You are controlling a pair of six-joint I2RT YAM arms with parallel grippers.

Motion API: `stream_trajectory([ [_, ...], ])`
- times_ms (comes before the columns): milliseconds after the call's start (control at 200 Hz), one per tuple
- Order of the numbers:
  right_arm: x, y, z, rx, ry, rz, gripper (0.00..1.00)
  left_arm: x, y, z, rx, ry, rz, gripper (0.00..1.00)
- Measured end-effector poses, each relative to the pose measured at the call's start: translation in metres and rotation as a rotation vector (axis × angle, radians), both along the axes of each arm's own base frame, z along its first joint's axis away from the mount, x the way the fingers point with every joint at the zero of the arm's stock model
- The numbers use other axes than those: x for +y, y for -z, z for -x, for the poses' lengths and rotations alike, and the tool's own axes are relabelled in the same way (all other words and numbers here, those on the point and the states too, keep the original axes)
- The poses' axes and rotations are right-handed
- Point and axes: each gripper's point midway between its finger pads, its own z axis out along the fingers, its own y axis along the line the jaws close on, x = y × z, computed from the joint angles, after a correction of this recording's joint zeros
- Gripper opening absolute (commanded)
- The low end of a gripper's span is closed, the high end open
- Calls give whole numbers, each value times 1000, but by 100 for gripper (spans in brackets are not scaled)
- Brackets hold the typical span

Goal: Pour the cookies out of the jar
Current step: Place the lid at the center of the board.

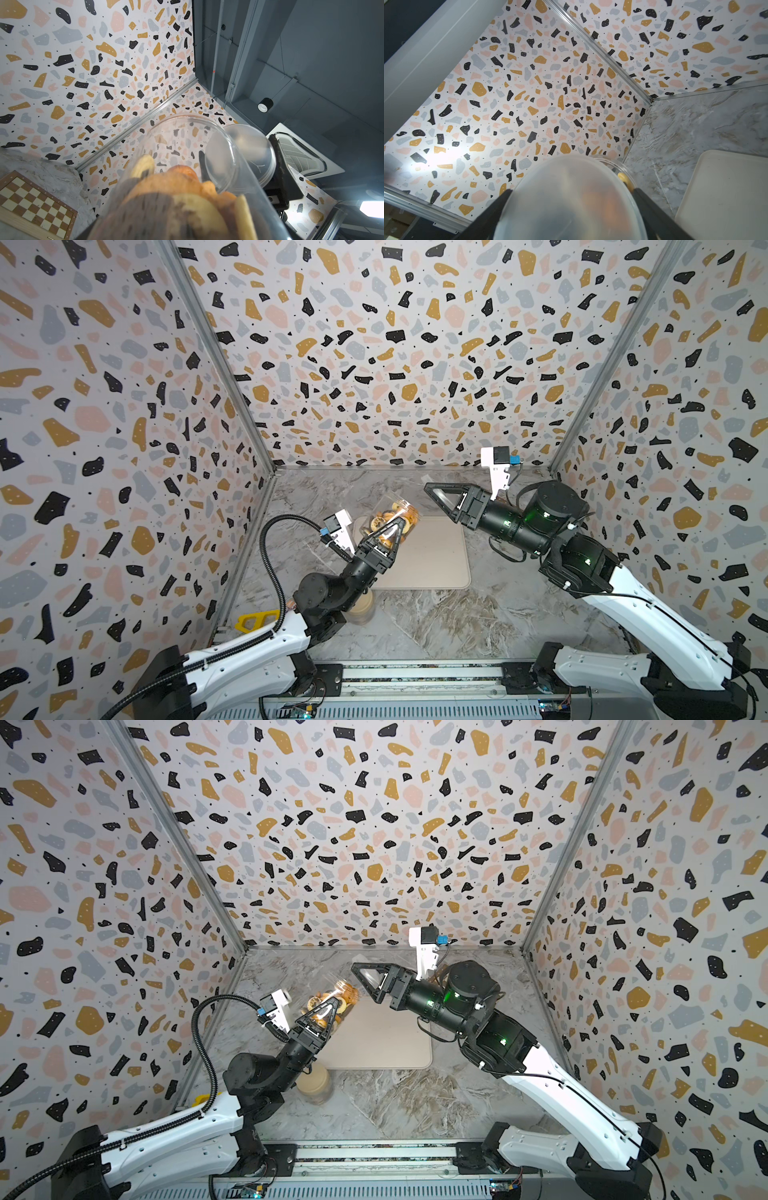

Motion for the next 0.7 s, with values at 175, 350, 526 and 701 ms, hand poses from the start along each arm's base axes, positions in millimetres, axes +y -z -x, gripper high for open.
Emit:
stream_trajectory([
  [175, -64, 27, -46, 49, 260, 136, 73, 14, -6, 8, -25, -38, -37, 0],
  [350, -140, 105, -67, 171, 492, 317, 73, 26, -9, 13, -53, -88, -75, 0],
  [526, -202, 229, -73, 393, 643, 542, 73, 27, -3, 14, -56, -102, -113, 0],
  [701, -259, 327, -67, 627, 751, 674, 73, 26, 1, 13, -49, -102, -129, 0],
])
